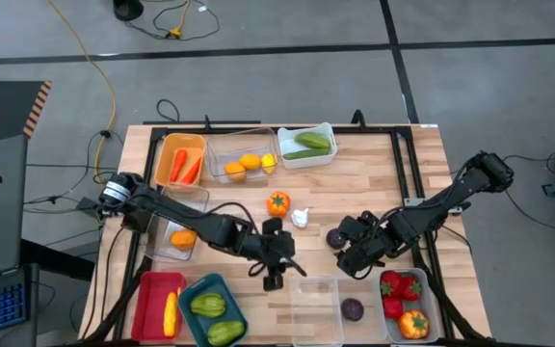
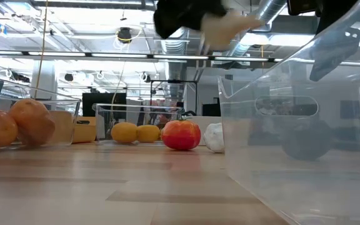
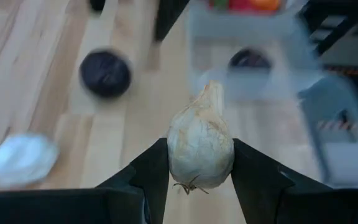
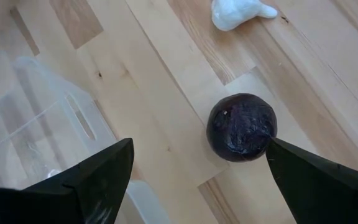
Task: Sort produce into baskets
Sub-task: Put the left white garlic into the bottom left transparent bin
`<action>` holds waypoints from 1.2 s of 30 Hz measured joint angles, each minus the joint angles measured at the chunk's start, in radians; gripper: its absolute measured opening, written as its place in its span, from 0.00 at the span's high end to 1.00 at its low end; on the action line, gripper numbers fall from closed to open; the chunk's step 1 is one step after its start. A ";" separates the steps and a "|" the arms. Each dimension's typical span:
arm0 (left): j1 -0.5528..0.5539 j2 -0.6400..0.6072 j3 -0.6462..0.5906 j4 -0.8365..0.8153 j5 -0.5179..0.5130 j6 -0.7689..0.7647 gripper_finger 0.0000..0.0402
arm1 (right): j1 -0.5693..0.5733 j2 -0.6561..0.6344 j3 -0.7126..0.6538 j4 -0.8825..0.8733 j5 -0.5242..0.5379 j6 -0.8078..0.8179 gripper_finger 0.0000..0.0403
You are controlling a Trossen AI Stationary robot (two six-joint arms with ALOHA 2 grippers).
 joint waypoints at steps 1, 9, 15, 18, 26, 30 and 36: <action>-0.005 0.000 0.000 0.029 0.000 -0.001 0.65 | 0.000 0.000 0.000 0.002 -0.001 0.000 0.03; -0.016 0.000 0.000 0.103 -0.001 -0.038 0.65 | 0.000 0.000 0.000 0.007 -0.001 0.000 0.03; -0.020 0.000 -0.001 0.104 0.021 -0.136 0.65 | 0.000 0.000 0.000 0.009 -0.001 0.000 0.03; -0.024 0.000 -0.001 0.128 0.064 -0.173 0.65 | 0.000 0.000 0.000 0.009 0.000 0.000 0.03; -0.063 0.060 -0.002 0.215 0.074 -0.199 0.65 | 0.000 0.000 0.000 0.013 -0.001 0.000 0.03; -0.069 0.084 -0.003 0.237 0.084 -0.184 0.65 | -0.004 0.000 0.000 0.015 -0.001 0.001 0.03; -0.067 0.098 -0.002 0.248 0.116 -0.162 0.65 | -0.009 -0.001 0.000 0.019 -0.001 0.000 0.03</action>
